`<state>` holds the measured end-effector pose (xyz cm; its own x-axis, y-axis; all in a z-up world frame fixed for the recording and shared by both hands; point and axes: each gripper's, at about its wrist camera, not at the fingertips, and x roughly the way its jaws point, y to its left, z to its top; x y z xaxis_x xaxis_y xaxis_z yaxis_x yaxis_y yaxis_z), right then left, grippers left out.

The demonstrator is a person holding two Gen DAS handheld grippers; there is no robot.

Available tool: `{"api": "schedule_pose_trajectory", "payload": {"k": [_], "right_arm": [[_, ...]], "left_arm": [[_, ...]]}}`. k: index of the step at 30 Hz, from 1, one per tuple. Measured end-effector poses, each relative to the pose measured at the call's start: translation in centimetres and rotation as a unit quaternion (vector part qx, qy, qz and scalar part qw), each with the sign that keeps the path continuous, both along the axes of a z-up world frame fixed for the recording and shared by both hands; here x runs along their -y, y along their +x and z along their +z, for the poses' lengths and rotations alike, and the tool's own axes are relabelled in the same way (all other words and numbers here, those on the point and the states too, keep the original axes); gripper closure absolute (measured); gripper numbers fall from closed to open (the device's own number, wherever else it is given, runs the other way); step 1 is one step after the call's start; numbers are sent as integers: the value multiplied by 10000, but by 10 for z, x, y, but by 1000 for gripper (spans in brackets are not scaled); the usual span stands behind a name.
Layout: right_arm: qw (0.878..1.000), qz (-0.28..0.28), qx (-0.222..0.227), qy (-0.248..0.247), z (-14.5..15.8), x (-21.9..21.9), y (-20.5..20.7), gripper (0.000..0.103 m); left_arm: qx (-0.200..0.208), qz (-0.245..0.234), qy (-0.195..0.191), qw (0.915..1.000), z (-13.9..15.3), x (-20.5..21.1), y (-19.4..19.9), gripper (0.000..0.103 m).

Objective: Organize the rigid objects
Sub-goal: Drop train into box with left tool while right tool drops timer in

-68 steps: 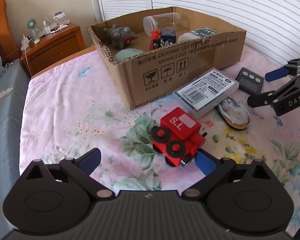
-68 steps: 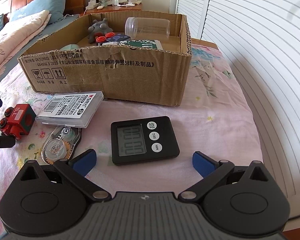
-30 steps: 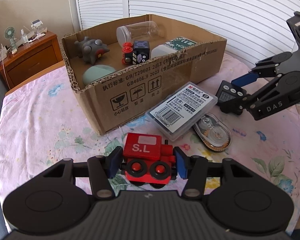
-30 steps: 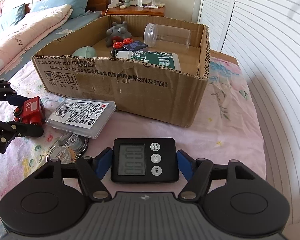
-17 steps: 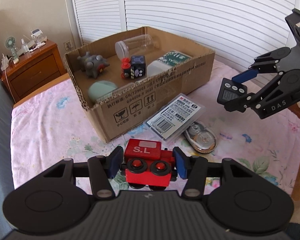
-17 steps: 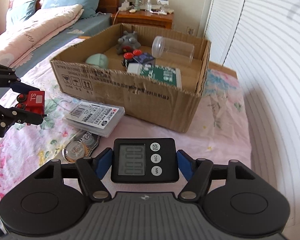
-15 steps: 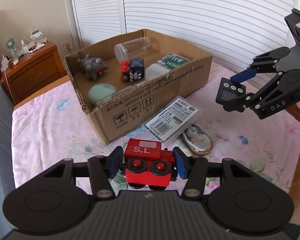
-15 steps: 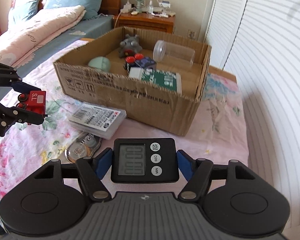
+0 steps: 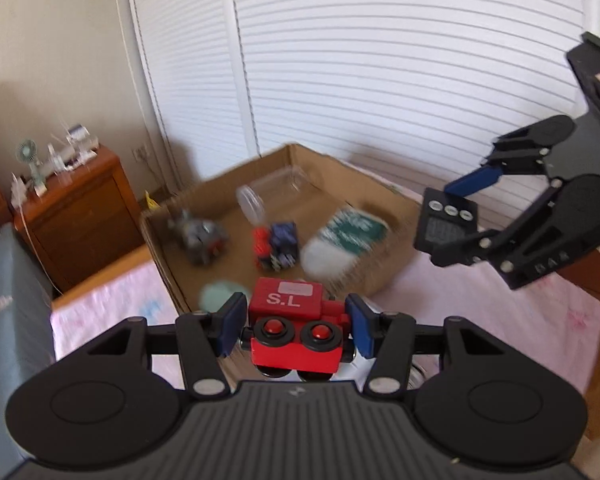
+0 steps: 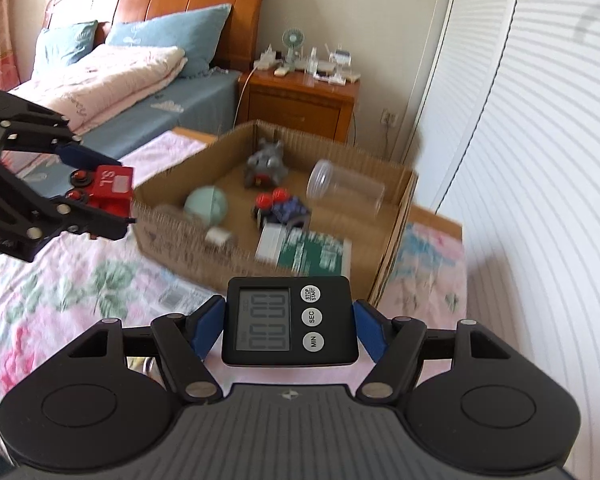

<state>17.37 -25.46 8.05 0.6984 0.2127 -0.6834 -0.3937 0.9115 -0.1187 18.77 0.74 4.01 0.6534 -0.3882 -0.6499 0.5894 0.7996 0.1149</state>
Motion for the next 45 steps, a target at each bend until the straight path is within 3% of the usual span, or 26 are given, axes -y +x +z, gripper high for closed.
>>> {"api": "schedule_pose_trajectory", "payload": {"k": [6,14,16,18,20,26,32,40,45], "right_arm": [[9998,-148,42,100,12,3,34,29],[9997,-193,11,116,12,3,51,29],[9997,-204,-17,103,11,2,55,29],[9997,-215,-47,100,9,2,58,29],[9997,-225,-61,85,9,1,61,29],[9993,-318,-135,112,8,1,76,29],[9984,-491,-245,165,10,1,99,29],[9962,-730,-417,248,7,0,136,29],[9931,-922,-694,207,-7,-2,156,29]], "left_arm": [[105,261,23,9996,5,8,52,50],[-107,770,-129,9969,-16,6,115,49],[-24,999,-70,9950,-22,5,122,39],[53,1250,-98,9921,-25,0,124,19],[9,1379,-197,9903,-25,-7,118,11],[-217,1339,-324,9902,-19,-21,77,5],[-351,1334,-188,9903,-12,-25,30,5],[-185,1874,-565,9805,-17,-38,-28,4],[-301,2015,-614,9771,-23,-48,-39,4]]}}
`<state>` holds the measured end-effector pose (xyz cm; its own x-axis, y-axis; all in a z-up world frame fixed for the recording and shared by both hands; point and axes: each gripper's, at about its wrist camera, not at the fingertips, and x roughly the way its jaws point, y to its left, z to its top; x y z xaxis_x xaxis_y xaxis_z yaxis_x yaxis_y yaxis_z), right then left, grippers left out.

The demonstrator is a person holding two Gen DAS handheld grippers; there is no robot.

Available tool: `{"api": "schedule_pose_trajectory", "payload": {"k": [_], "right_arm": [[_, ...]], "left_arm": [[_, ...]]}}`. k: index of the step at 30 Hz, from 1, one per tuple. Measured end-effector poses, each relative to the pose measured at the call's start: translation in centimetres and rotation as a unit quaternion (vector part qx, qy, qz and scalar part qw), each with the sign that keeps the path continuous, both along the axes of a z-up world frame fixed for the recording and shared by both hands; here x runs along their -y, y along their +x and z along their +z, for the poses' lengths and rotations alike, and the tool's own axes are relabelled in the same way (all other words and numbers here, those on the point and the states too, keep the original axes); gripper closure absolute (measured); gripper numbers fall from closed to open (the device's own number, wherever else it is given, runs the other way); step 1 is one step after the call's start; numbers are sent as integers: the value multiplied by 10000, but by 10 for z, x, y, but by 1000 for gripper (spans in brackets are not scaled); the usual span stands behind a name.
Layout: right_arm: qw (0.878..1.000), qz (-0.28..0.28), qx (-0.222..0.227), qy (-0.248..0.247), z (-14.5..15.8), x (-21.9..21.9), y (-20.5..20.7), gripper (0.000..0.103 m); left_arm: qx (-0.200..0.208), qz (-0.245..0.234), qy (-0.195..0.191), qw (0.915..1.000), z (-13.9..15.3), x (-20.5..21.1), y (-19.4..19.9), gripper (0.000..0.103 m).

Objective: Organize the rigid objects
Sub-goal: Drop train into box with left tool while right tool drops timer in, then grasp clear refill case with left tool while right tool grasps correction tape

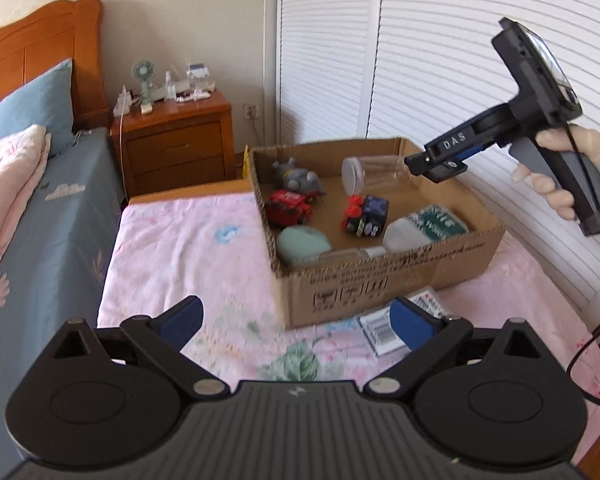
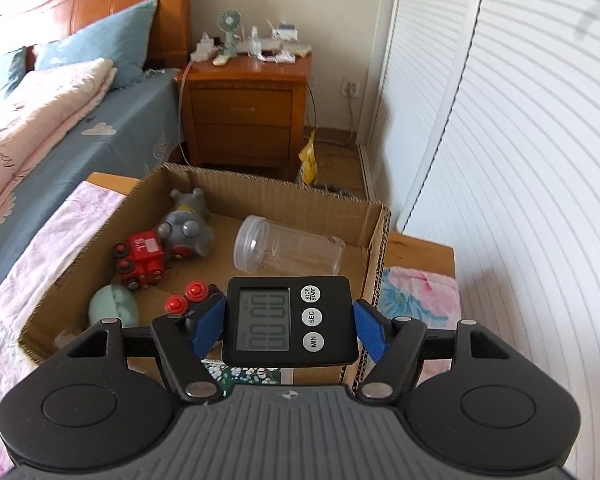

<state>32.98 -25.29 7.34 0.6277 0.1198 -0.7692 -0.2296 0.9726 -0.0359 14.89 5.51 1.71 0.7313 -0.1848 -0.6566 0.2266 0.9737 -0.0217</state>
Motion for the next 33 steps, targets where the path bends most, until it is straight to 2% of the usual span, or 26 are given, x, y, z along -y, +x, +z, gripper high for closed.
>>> {"api": "schedule_pose_trajectory", "payload": {"k": [4,6,7,8,14,19,33], "right_arm": [[9997,-200,-110,22,-9,-1,8,29],[9995,-298,-72,69,-8,1,7,17],[9995,-314,-21,82,-6,1,5,5],[9994,-330,65,95,-3,2,1,0],[9992,-262,317,-10,14,-3,-28,0],[9992,-173,350,-48,18,-9,-58,0],[9980,-374,429,288,-5,-20,-140,0]], "left_arm": [[-132,162,27,9998,-5,-4,3,4],[-164,127,-26,9998,-5,-5,1,4],[-158,102,-39,9998,-5,-5,0,4],[-156,93,-37,9998,-5,-5,-2,4],[-210,112,-69,9997,-6,-3,-4,4],[-238,137,-81,9996,-4,-2,-9,4],[-307,117,-217,9992,-6,-5,-24,4]]}}
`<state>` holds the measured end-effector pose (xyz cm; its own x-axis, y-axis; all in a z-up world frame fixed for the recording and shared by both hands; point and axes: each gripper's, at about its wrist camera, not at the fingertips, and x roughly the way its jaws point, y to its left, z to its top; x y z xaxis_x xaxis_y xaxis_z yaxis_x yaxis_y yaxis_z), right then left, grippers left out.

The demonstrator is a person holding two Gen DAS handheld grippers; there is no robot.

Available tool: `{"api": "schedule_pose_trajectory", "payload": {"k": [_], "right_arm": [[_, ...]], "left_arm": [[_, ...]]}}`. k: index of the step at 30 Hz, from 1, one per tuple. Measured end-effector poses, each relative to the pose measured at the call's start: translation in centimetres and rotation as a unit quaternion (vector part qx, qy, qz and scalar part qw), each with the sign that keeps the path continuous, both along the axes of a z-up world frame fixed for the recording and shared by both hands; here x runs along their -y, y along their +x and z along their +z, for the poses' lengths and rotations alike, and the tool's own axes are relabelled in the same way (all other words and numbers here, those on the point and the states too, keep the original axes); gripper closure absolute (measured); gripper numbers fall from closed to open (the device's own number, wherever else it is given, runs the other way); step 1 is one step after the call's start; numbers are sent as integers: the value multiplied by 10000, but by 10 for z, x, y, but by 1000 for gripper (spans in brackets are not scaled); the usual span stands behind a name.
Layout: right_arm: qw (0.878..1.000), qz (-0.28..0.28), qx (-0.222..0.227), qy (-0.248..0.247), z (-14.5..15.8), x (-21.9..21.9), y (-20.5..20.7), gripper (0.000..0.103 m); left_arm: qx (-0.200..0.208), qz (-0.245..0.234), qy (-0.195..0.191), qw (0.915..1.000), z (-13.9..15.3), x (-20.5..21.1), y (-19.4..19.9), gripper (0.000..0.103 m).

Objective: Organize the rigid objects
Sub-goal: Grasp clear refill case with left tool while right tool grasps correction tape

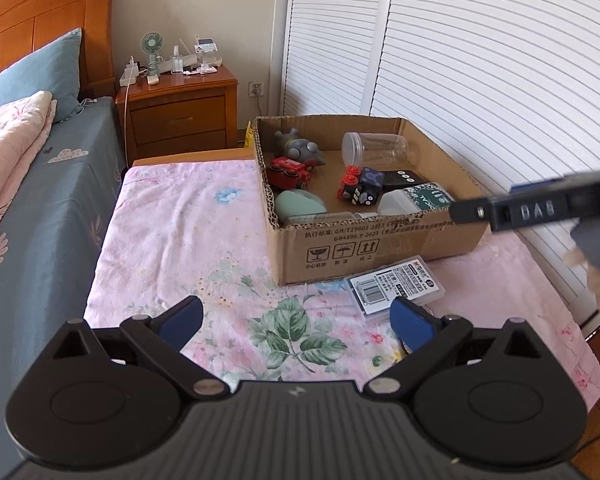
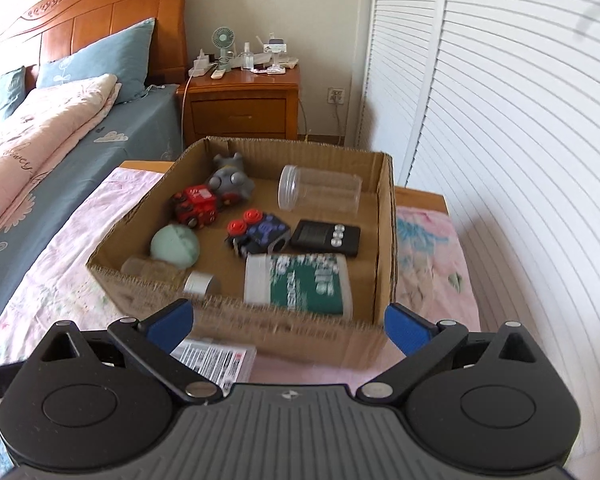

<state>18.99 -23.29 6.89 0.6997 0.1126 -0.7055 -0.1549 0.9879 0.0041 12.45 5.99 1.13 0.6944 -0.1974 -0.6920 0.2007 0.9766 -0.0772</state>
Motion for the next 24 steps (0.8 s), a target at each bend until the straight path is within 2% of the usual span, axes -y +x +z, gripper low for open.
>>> {"api": "schedule_pose_trajectory", "payload": {"k": [7,10,18,24], "right_arm": [[9981,-558,-265,-79,-29,5,-16,0],[9956,-807,-395,-278,-46,7,-14,0],[9925,-922,-627,-502,-72,-3,3,0],[9947,-636,-705,-403,-79,-21,9,0]], "left_arm": [[6,-49,-69,10000,-1,-5,-7,4],[-32,-57,-94,9999,-4,-6,-6,4],[-114,-85,-105,9998,-9,-10,-6,4],[-202,15,-174,9996,-16,-17,-1,4]]}}
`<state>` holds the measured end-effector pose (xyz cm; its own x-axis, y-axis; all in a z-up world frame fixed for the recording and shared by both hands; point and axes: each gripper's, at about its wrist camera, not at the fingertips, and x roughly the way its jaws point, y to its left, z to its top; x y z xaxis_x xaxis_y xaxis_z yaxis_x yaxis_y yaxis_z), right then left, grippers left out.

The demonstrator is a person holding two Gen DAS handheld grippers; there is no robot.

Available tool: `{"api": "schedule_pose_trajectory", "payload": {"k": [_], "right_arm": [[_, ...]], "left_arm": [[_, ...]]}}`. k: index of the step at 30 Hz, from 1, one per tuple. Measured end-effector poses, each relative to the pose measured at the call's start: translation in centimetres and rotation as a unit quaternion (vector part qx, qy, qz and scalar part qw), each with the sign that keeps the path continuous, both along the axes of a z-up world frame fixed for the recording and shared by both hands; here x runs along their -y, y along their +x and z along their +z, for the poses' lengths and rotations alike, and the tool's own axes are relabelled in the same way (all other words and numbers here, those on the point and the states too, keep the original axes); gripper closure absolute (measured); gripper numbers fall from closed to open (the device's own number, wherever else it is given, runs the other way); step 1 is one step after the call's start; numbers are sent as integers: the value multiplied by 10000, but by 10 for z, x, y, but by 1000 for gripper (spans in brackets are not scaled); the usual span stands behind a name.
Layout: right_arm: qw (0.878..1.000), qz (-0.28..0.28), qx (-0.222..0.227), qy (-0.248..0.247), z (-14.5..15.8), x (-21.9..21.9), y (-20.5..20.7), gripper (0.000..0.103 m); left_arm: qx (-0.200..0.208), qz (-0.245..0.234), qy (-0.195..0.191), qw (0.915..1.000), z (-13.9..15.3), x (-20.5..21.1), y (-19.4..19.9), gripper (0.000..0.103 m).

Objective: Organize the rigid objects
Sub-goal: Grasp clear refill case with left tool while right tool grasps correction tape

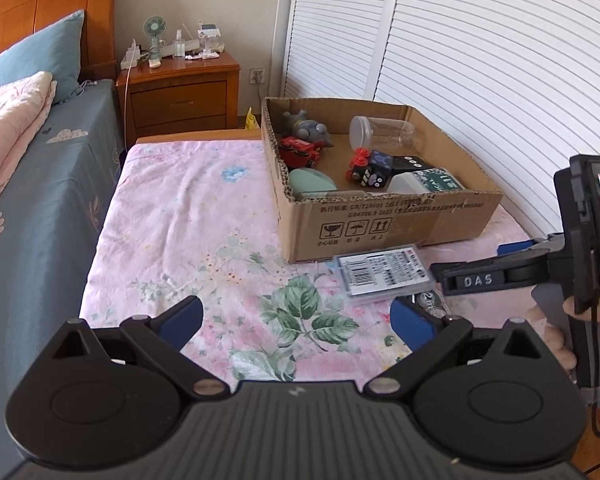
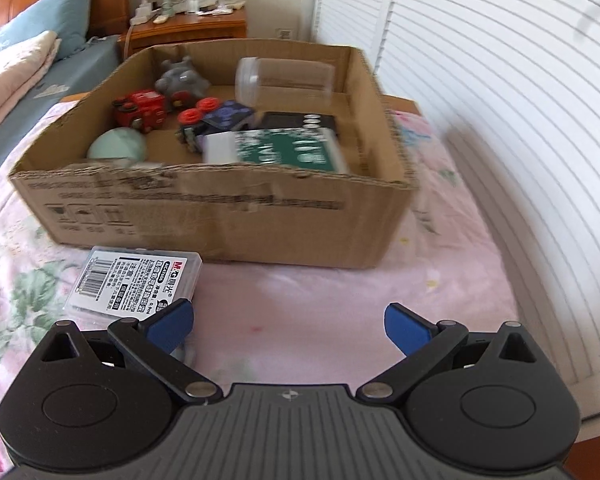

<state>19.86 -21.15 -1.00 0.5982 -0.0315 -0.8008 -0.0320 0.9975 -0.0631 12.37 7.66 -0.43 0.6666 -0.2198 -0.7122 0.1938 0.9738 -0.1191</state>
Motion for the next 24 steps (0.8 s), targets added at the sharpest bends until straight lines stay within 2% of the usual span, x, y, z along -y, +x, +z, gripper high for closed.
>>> {"api": "schedule_pose_trajectory", "payload": {"k": [6,9,14,17,24], "right_arm": [[9987,412,-163,252,-6,-25,-4,0],[9986,468,-99,224,-8,-29,-11,0],[9985,495,-196,158,-10,-19,-23,0],[9985,494,-185,-174,-14,-14,-31,0],[9998,139,-77,-124,-14,21,-38,0]], "left_arm": [[-79,16,-50,10000,-5,-2,3,4],[-116,7,-53,9999,-7,0,4,4],[-180,-65,-34,9998,-10,5,6,4],[-225,-105,-22,9997,-12,9,8,4],[-303,-291,181,9990,-18,25,18,4]]}}
